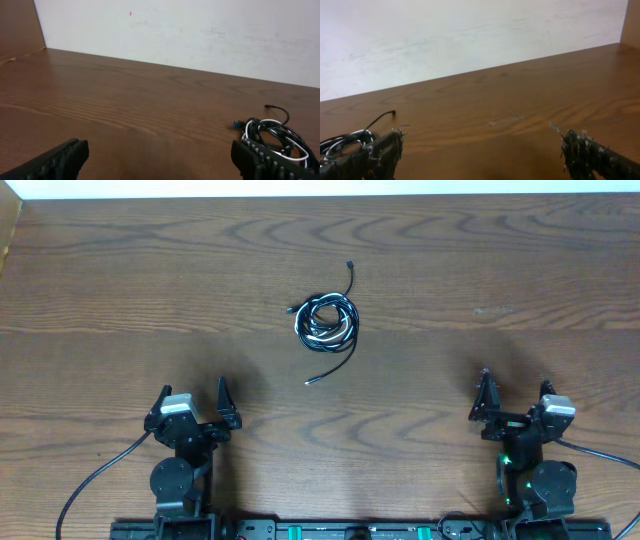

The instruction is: Untangle cables

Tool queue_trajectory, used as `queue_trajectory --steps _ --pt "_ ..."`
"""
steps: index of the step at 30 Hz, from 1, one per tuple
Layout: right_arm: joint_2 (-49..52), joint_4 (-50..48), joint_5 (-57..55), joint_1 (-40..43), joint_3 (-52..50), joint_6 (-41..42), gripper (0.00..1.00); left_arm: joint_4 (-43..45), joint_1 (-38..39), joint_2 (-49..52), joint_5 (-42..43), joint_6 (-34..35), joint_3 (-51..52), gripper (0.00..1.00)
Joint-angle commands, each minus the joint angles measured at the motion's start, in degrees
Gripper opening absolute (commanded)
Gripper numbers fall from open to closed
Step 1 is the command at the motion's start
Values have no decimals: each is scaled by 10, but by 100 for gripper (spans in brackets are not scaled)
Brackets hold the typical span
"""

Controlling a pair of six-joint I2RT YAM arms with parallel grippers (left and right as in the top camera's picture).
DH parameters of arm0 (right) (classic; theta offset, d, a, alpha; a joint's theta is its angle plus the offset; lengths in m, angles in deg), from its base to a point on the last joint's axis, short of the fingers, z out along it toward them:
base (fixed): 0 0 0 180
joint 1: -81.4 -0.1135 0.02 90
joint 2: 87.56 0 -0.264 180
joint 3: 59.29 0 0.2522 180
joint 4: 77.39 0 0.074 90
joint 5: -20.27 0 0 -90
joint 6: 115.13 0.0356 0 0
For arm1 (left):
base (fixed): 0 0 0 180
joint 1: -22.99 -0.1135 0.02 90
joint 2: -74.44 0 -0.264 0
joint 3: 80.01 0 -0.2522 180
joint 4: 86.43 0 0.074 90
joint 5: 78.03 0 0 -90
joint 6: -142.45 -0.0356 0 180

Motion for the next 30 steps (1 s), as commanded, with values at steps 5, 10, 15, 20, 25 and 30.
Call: queue_trajectory --steps 5,10,15,20,25,30 --pt "-2 -12 126 -3 0 6 99 -28 -2 -3 -10 33 5 96" --pt "-2 -15 138 -3 10 3 99 -30 -2 0 44 35 -11 96" --pt "1 -15 158 -3 35 -9 99 -65 -2 33 55 33 -55 96" --pt "25 -16 158 -3 69 -9 99 -105 -2 103 56 31 -126 96" --pt "75 -26 172 -3 110 -9 99 -149 -2 186 76 14 -216 96" --pt "159 -42 204 -3 162 -9 99 -217 -2 283 105 11 -316 96"
